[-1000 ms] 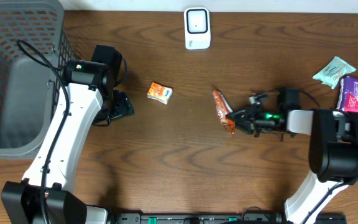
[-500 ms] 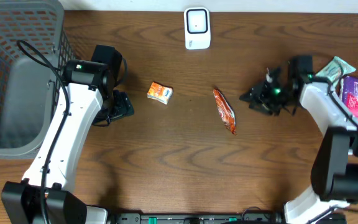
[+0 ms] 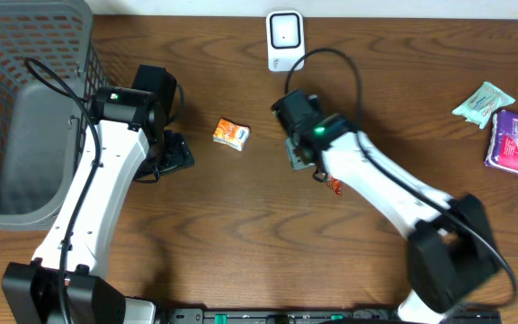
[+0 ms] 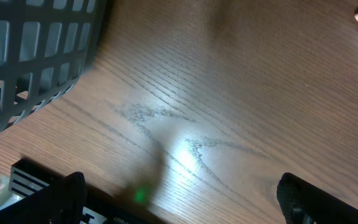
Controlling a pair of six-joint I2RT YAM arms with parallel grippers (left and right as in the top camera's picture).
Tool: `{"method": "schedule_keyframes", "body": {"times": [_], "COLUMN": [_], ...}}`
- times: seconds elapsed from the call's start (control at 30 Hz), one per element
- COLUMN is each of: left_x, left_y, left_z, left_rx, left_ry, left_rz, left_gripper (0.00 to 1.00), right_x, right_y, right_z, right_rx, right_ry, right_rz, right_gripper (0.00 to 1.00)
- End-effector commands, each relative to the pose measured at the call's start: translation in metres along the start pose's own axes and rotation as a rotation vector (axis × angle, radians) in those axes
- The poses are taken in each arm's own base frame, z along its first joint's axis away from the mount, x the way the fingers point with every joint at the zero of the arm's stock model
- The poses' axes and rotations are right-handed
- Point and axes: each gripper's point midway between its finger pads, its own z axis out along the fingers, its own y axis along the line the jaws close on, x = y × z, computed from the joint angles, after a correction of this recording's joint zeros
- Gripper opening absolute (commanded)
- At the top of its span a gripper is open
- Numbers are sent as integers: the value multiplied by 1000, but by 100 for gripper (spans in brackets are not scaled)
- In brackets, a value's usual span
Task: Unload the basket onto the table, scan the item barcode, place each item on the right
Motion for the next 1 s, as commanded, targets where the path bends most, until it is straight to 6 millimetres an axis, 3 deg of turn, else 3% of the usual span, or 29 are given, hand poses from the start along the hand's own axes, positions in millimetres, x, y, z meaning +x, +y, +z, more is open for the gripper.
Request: {"method": "schedule_keyframes", "body": {"times": [0.0, 0.17, 0.23, 0.37, 0.43, 0.57, 0.8, 0.97], "left_x": [1, 1, 1, 1, 1, 1, 1, 1], "left_y": [3, 3, 3, 3, 3, 3, 3, 3], "left_z": [0, 0, 0, 0, 0, 0, 0, 0], "left_rx": [-5, -5, -5, -5, -5, -5, -5, -5], "left_ry": [2, 2, 2, 2, 2, 2, 2, 2], "left_rz": [-17, -17, -17, -16, -17, -17, -17, -17], "left_gripper": [98, 98, 98, 98, 98, 98, 98, 98], "right_x": [10, 28, 32, 26, 16, -30, -145, -209], "right_y": [-19, -11, -5, -1, 4, 15, 34, 21], "right_z": [28, 56, 60, 58, 53, 31, -30, -49], "right_rx": [199, 204, 178, 130, 76, -112, -660, -889], "right_ry": [34, 110, 130, 121, 106, 43, -204, -380], "right_rz": [-17, -31, -25, 34, 62, 161, 328, 543], "right_gripper": [71, 68, 53, 3, 1, 1, 1, 1]}}
